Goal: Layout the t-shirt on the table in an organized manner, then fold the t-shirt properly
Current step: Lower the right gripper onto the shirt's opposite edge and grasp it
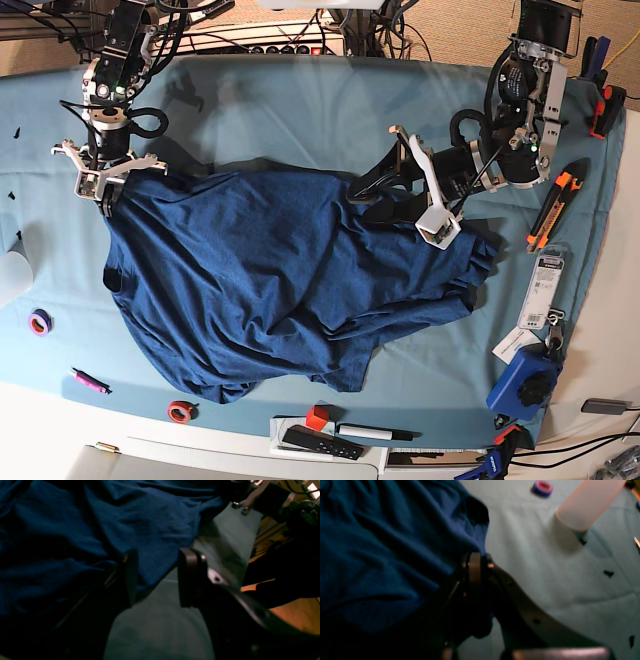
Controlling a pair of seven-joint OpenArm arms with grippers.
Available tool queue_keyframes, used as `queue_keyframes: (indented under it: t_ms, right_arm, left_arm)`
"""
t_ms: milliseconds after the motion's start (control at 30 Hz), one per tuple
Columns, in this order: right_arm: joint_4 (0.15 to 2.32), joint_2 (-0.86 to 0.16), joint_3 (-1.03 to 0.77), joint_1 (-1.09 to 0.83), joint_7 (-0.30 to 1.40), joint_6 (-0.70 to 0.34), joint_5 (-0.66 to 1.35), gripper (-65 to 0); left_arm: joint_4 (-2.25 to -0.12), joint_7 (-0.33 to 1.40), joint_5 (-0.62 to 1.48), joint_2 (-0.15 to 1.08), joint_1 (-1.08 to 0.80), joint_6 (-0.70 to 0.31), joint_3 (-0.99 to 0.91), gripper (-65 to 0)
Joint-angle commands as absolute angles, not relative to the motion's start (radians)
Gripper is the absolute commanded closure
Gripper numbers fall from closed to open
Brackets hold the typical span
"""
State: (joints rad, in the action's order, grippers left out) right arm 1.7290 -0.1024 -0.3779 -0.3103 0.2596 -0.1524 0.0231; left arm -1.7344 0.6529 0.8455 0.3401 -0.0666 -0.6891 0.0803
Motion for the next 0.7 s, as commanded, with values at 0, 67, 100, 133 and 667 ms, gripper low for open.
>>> queue_keyframes:
  t_ms: [0,67,100,133,667]
  right_arm:
    - [1.748,-0.116,-0.382,-0.305,0.247,-0.163,0.025,-11.1]
    - [1.748,-0.116,-0.382,-0.305,0.263,-0.198,0.025,-18.6]
    - [1.748,-0.116,-0.381,-0.305,0.263,-0.205,0.025,-18.7]
    - [1.748,-0.116,-0.381,-0.305,0.262,-0.205,0.025,-18.7]
    - [1.732,-0.116,-0.381,-0.276,0.345,-0.116,-0.004,-18.7]
  left_arm:
    - [-1.750,0.627,0.867,0.344,-0.052,-0.698,0.076,-26.6]
    - [-1.750,0.627,0.867,0.344,-0.052,-0.698,0.076,-26.6]
    - [-1.750,0.627,0.867,0.344,-0.052,-0.698,0.076,-26.6]
    - [-1.750,0.627,0.867,0.344,-0.052,-0.698,0.076,-26.6]
    - [-1.750,0.627,0.871,0.344,-0.052,-0.698,0.076,-26.6]
